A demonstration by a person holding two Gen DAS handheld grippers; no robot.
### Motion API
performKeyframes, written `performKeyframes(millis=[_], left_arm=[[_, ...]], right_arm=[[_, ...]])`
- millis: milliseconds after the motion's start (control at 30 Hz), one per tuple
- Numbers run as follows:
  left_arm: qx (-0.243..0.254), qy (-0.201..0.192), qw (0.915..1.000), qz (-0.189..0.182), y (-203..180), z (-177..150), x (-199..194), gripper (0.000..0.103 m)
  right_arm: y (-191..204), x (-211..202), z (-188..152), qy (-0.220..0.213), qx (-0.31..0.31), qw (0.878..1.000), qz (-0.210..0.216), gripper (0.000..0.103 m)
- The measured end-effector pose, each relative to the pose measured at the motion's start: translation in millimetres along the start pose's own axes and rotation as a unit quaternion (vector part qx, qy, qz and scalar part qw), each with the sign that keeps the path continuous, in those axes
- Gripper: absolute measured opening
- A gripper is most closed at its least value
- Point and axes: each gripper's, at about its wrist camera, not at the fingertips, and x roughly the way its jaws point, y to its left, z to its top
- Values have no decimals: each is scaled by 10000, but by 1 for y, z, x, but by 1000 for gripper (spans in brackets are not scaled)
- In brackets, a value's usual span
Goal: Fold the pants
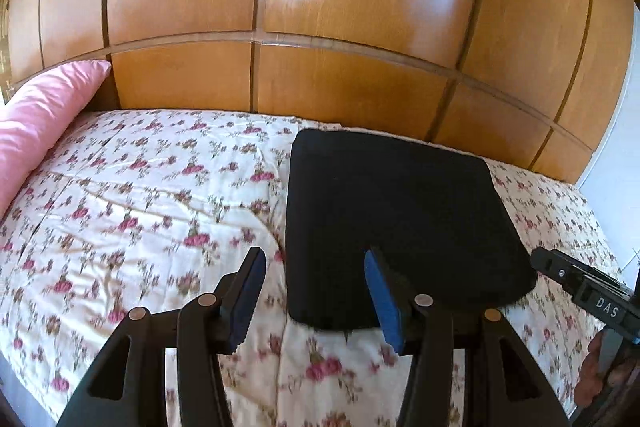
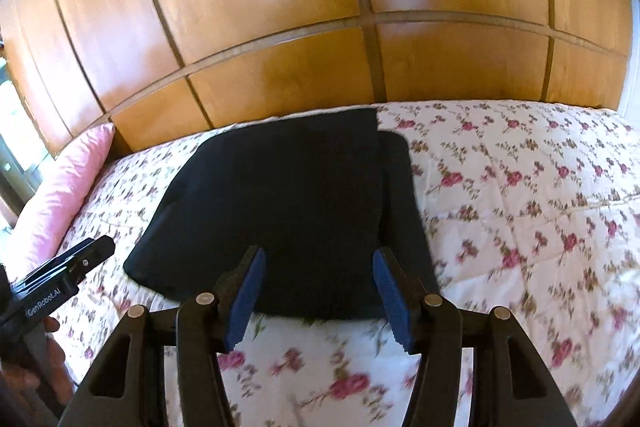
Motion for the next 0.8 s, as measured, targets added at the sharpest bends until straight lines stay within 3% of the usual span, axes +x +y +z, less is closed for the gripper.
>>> performKeyframes(millis=[433, 800], left_arm=[[119, -80, 9997, 192, -9, -47, -28, 52], [242, -151, 9995, 116, -18, -54, -38, 60]], right_arm=[[24, -13, -41, -8, -234, 9990, -375, 57], [28, -26, -50, -109, -248, 9985, -479, 58]])
